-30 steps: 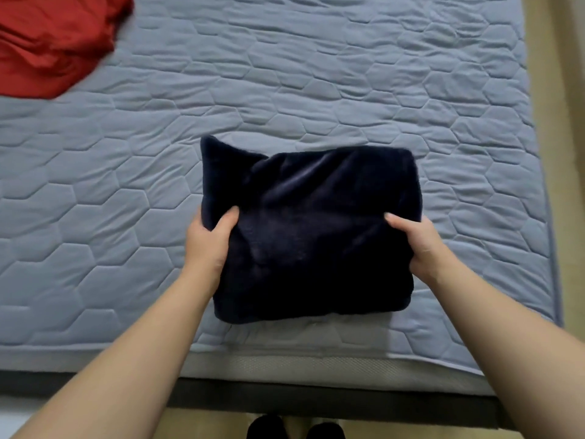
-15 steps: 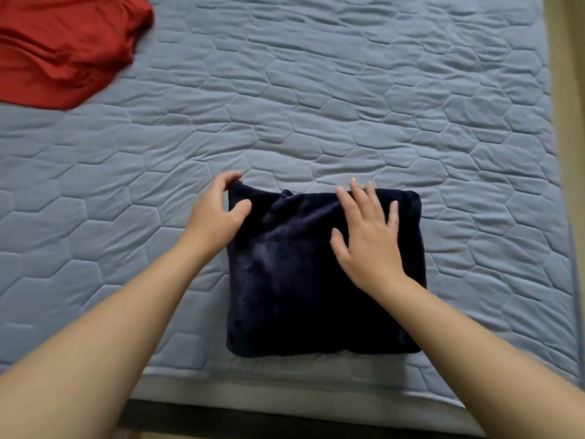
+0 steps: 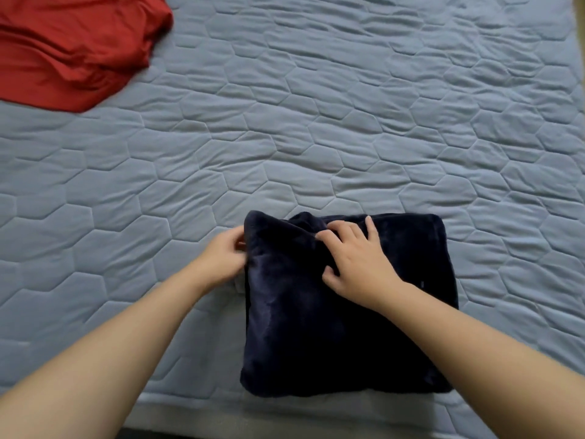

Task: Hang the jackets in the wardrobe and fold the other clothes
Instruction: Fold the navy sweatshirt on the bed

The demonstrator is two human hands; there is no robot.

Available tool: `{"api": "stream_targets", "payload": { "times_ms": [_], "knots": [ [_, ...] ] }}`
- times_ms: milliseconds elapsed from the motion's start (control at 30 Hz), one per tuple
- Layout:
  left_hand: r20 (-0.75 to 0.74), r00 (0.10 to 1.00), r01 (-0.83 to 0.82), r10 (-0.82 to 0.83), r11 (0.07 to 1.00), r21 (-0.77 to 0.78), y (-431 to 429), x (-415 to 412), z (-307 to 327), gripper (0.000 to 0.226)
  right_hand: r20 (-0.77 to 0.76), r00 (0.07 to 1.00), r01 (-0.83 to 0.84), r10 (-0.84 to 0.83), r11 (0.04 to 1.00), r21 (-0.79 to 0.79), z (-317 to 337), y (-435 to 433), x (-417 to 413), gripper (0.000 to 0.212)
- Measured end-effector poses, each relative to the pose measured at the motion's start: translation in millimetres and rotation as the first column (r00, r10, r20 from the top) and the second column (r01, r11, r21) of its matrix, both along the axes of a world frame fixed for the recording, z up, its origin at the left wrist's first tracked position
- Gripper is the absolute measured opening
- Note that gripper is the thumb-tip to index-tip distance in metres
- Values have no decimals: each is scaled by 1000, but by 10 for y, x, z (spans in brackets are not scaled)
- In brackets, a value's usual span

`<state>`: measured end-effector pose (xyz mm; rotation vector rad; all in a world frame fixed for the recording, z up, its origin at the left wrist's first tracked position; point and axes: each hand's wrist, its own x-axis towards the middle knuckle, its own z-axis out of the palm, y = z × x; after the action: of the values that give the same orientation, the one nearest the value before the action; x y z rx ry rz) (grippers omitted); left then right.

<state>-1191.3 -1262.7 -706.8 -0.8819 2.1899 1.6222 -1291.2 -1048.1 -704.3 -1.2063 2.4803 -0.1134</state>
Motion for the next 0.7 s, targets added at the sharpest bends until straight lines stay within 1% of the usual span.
{"api": "stream_targets", "payload": {
  "times_ms": [33,67,100,133,167,200,233,267,300,333,367,400,433,467,500,533,567,600,633,700],
  "knots": [
    [-77,986,141,-150,984,-108,-4,5,21,35,7,1000,-16,16,1000,-16,38,11,-21,52],
    [-127,960,220,-250,952,-211,-38,-36,-5,44,15,999,-29,30,999,-29,71,18,-45,51],
    [-134,934,284,-330,918,-277,-73,-110,-20,55,26,999,-41,42,998,-43,95,14,-66,51],
    [-89,913,352,-398,879,-321,-114,-203,-23,58,40,998,-47,49,997,-57,110,-2,-83,52],
    [13,878,444,-478,806,-392,-156,-293,-20,51,54,997,-45,49,996,-71,117,-26,-96,53],
    [142,832,536,-536,710,-456,-210,-368,-24,35,62,997,-37,42,996,-82,117,-56,-108,54],
    [257,796,594,-547,628,-503,-262,-428,-18,23,59,998,-28,33,996,-88,110,-89,-120,53],
    [284,806,581,-519,604,-545,-327,-486,-45,18,44,999,-21,25,996,-84,95,-125,-129,50],
    [249,844,528,-475,653,-543,-401,-536,-49,15,24,1000,-11,13,998,-67,72,-169,-134,48],
    [163,911,409,-380,774,-483,-437,-580,-51,15,2,1000,3,-3,999,-42,42,-213,-138,47],
    [78,968,252,-240,888,-385,-419,-602,-13,17,-14,1000,22,-22,1000,-18,9,-258,-143,45],
    [-1,997,69,-73,952,-298,-370,-595,13,18,-23,999,43,-43,999,-3,-16,-297,-143,43],
    [-78,995,-74,56,963,-259,-303,-563,43,14,-27,998,58,-58,998,-5,-35,-336,-142,41],
    [-114,990,-109,78,950,-294,-225,-505,66,14,-34,998,60,-61,998,-21,-48,-371,-138,37],
    [-113,992,-89,56,943,-319,-149,-426,99,24,-41,997,57,-59,997,-45,-51,-402,-132,34],
    [-82,996,-67,42,942,-330,-111,-351,97,33,-43,997,57,-60,996,-70,-43,-425,-129,31],
    [-44,996,-87,77,955,-284,-92,-297,88,36,-39,997,63,-67,994,-90,-23,-435,-126,30],
    [-16,990,-137,138,961,-238,-98,-269,44,34,-38,996,75,-79,991,-107,3,-426,-127,31],
    [-18,978,-206,207,957,-206,-111,-279,37,31,-50,994,94,-101,988,-122,33,-396,-134,33],
    [-50,920,-392,389,907,-154,-92,-372,64,31,-94,979,163,-181,971,-173,107,-276,-127,38]
  ]
}}
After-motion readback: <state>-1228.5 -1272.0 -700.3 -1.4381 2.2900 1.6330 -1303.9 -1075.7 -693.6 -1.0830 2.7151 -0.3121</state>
